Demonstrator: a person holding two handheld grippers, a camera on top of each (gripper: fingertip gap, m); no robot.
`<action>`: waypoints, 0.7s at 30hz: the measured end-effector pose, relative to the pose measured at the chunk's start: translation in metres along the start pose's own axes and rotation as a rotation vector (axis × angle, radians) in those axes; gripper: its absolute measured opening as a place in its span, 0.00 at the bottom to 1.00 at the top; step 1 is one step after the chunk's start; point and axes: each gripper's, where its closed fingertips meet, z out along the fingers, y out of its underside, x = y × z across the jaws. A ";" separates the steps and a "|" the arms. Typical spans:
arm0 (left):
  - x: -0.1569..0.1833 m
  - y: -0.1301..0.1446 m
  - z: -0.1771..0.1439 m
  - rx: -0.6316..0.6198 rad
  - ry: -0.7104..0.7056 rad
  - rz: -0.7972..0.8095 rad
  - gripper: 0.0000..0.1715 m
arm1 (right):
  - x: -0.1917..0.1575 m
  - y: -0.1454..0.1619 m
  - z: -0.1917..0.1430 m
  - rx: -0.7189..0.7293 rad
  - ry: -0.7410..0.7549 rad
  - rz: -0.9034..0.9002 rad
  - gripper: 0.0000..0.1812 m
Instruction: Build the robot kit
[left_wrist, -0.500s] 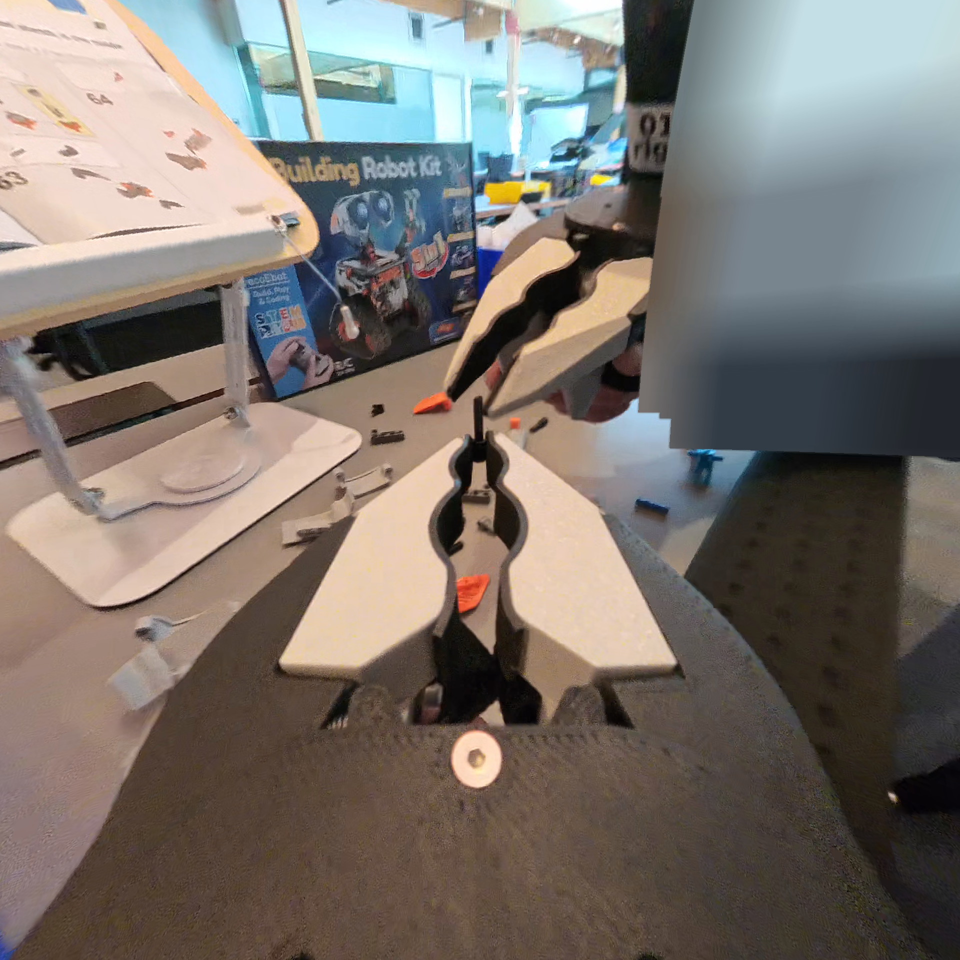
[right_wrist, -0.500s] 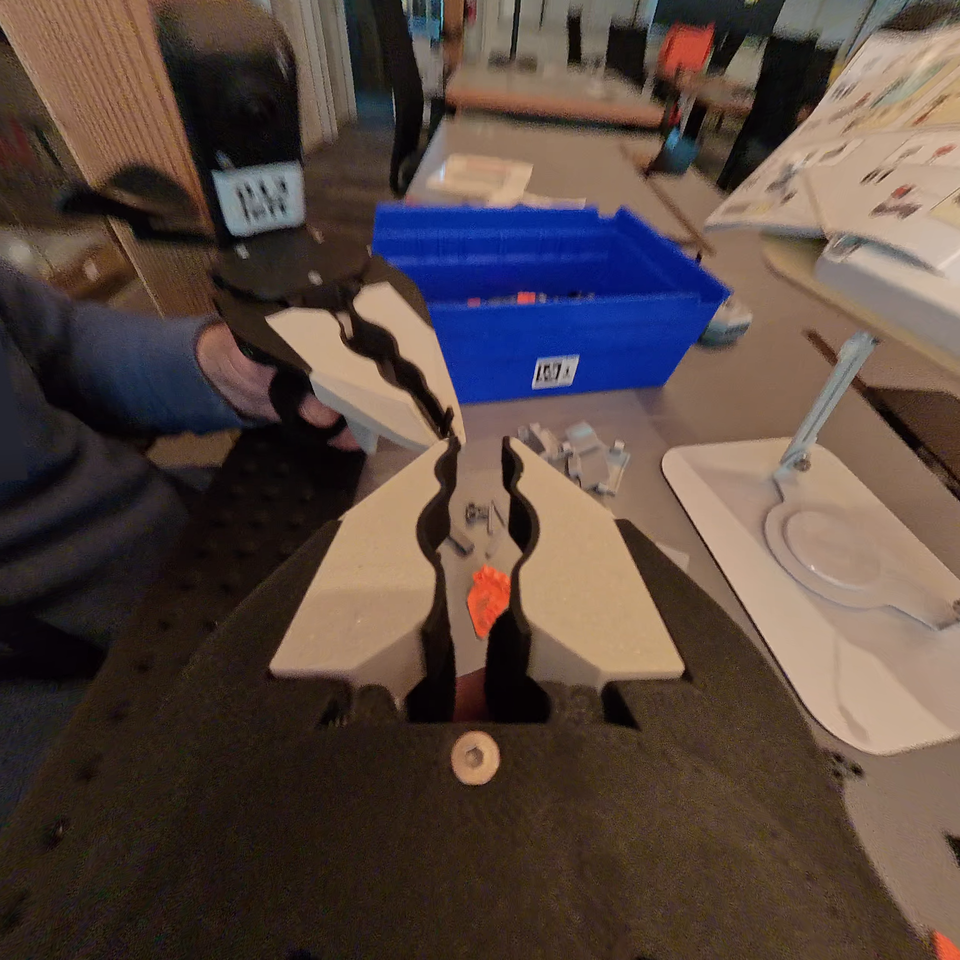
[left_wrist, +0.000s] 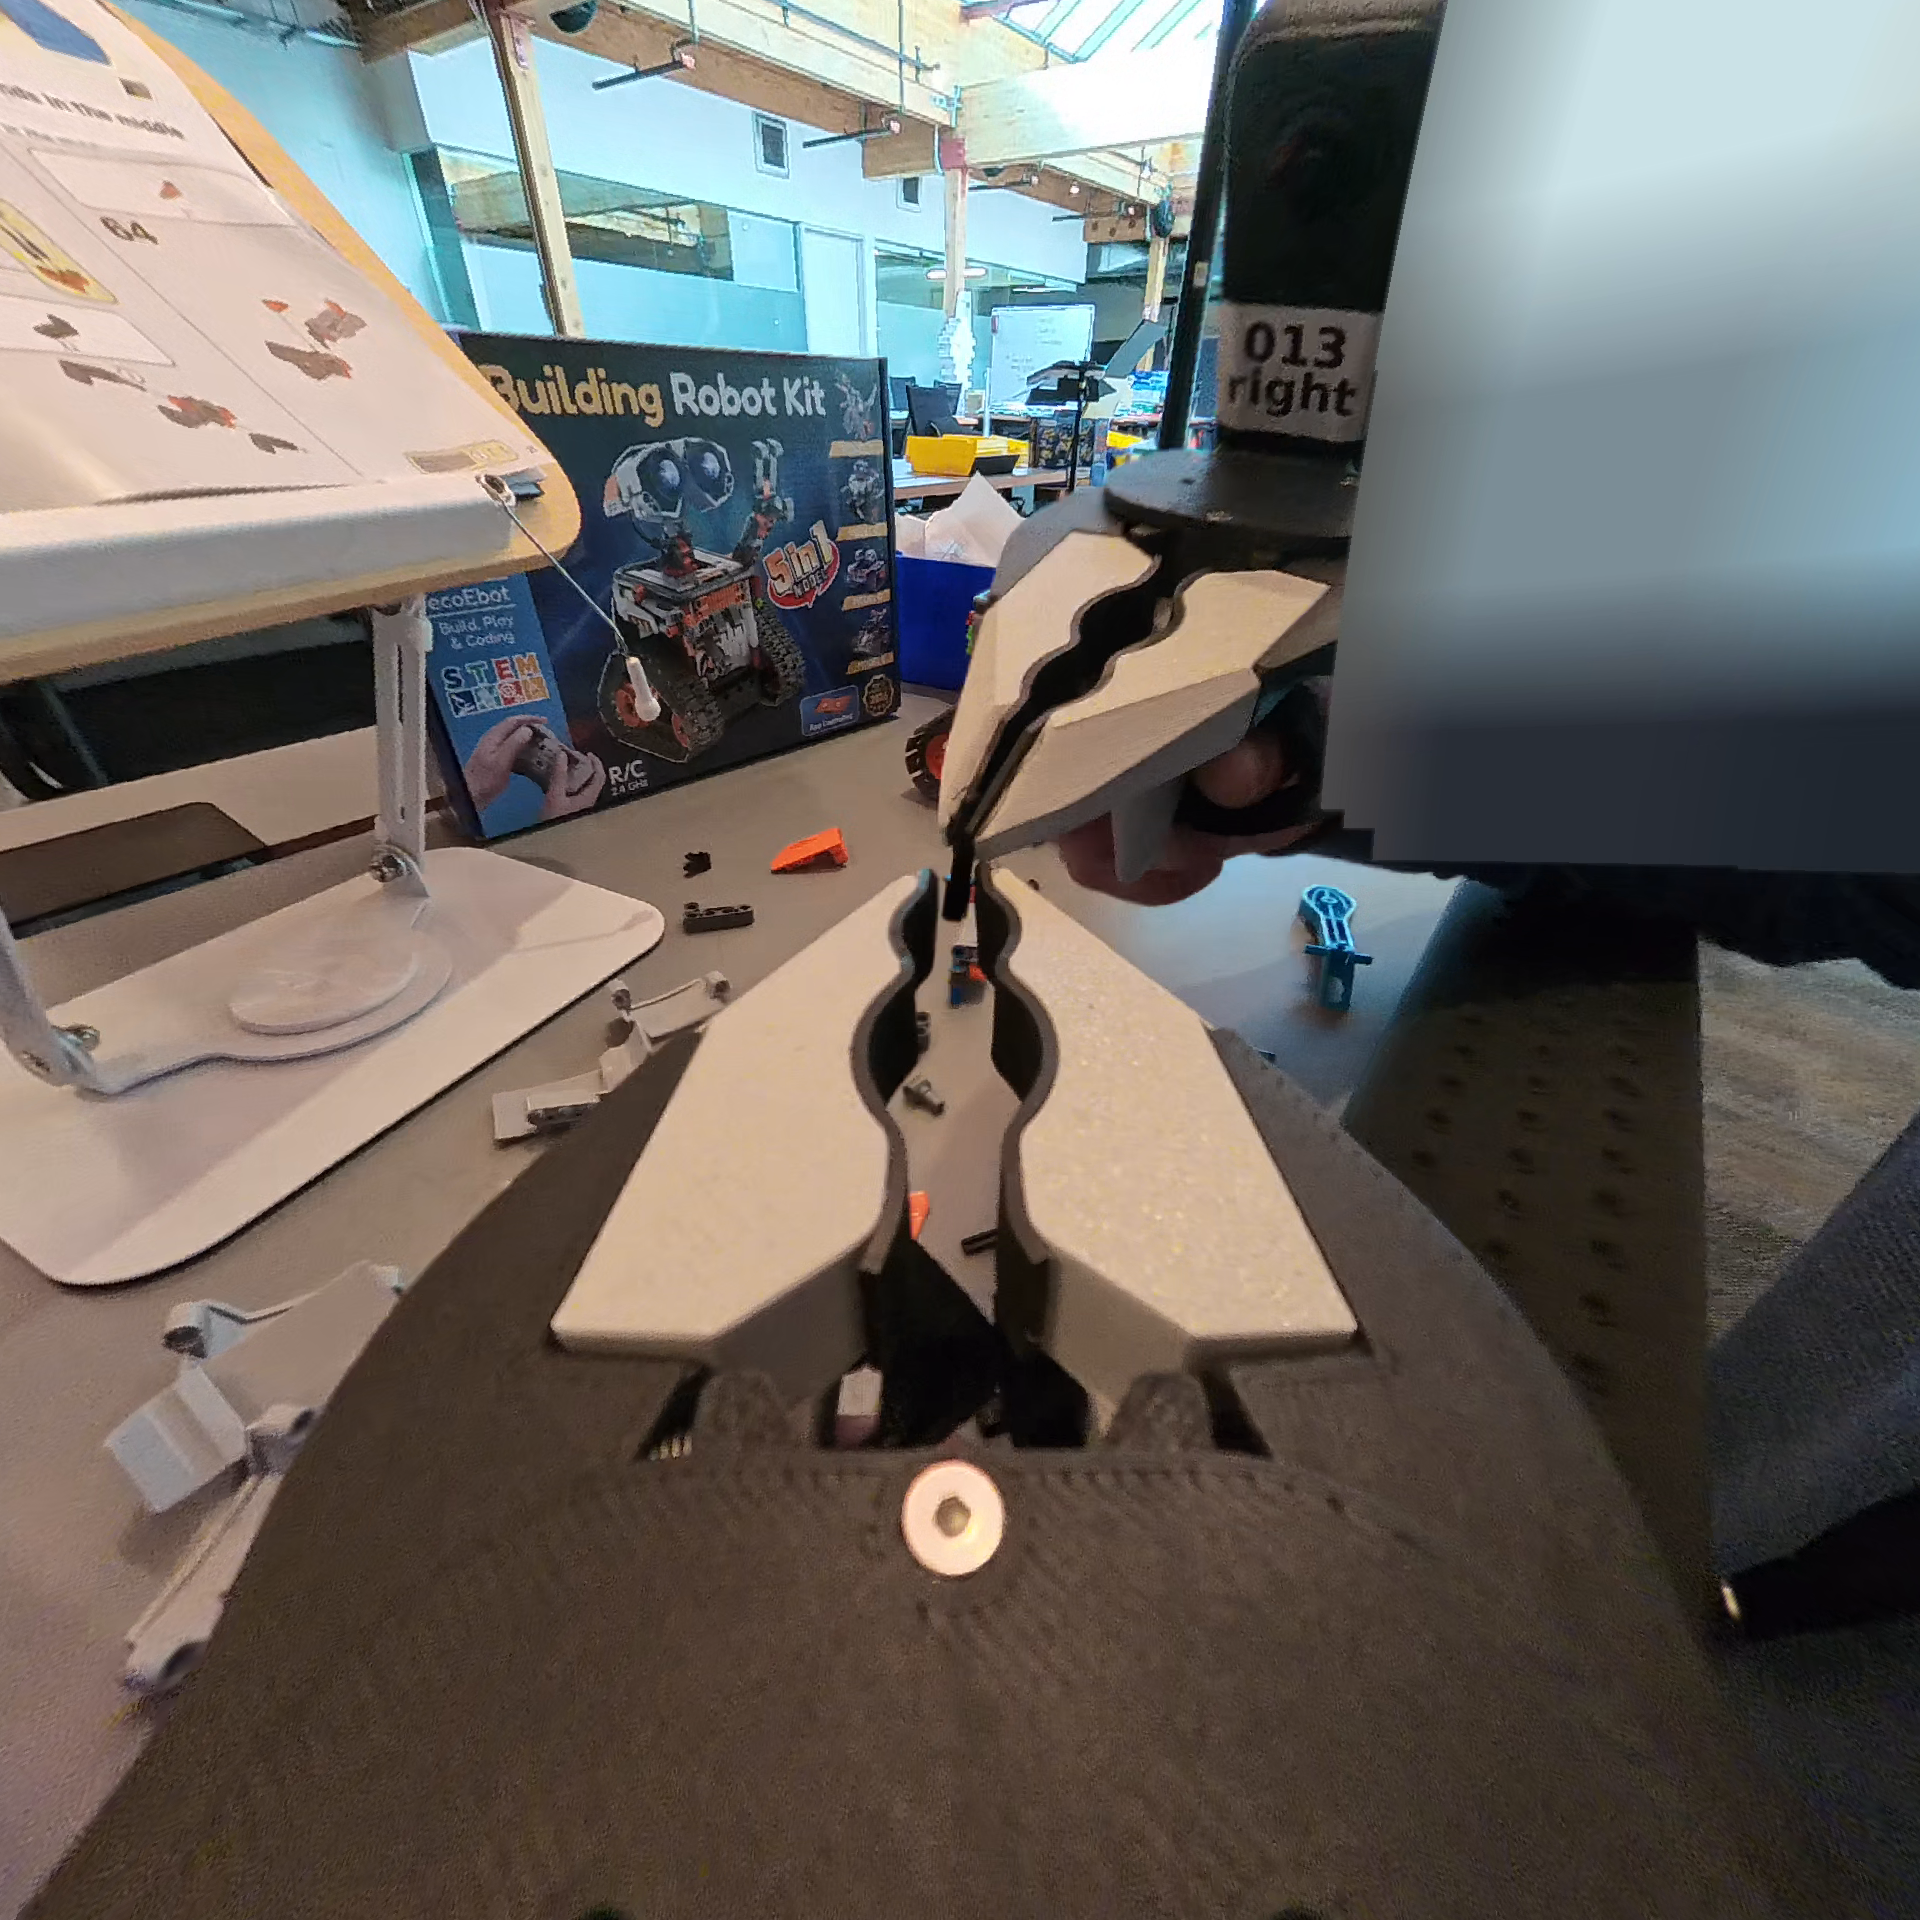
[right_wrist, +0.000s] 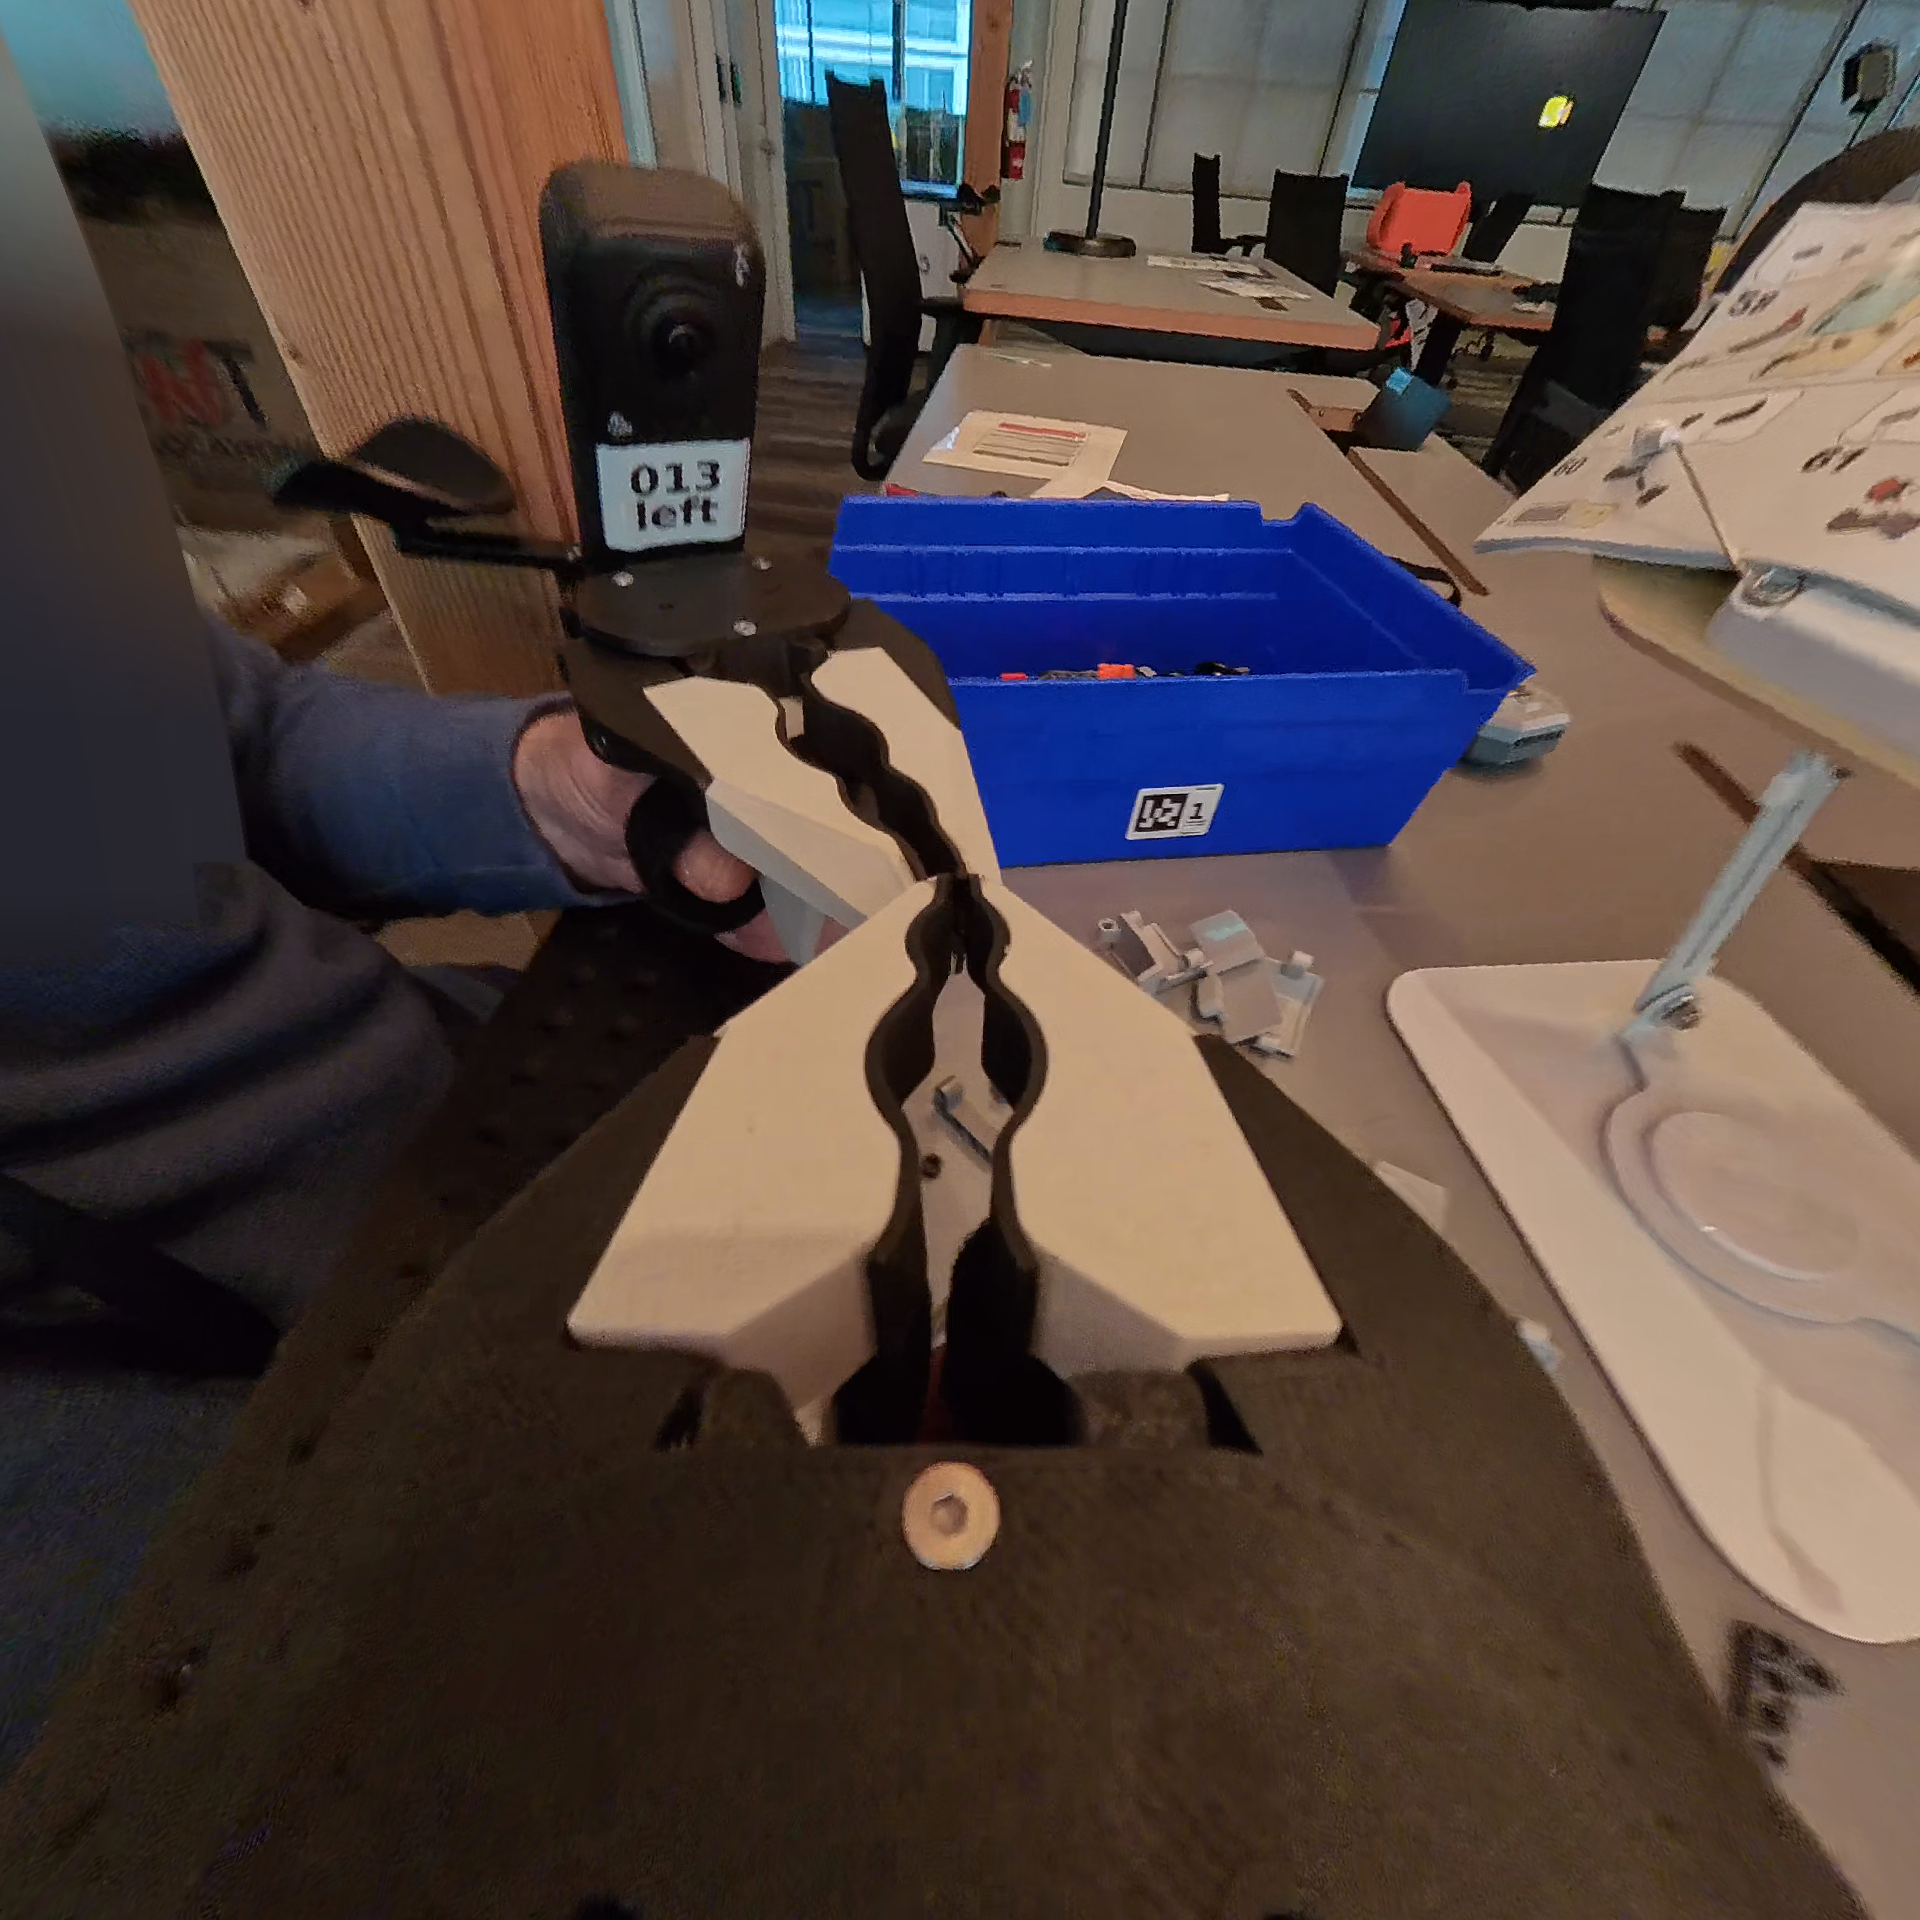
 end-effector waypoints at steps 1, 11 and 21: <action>-0.001 -0.001 -0.001 0.000 -0.017 0.025 0.04 | 0.000 0.001 -0.001 -0.024 0.014 -0.042 0.00; -0.006 -0.008 -0.007 -0.086 -0.012 -0.003 0.08 | 0.011 0.005 -0.007 -0.234 0.317 -0.696 0.00; 0.001 -0.005 -0.005 -0.003 0.140 -0.215 0.09 | 0.005 0.012 -0.002 -0.293 0.350 -0.904 0.00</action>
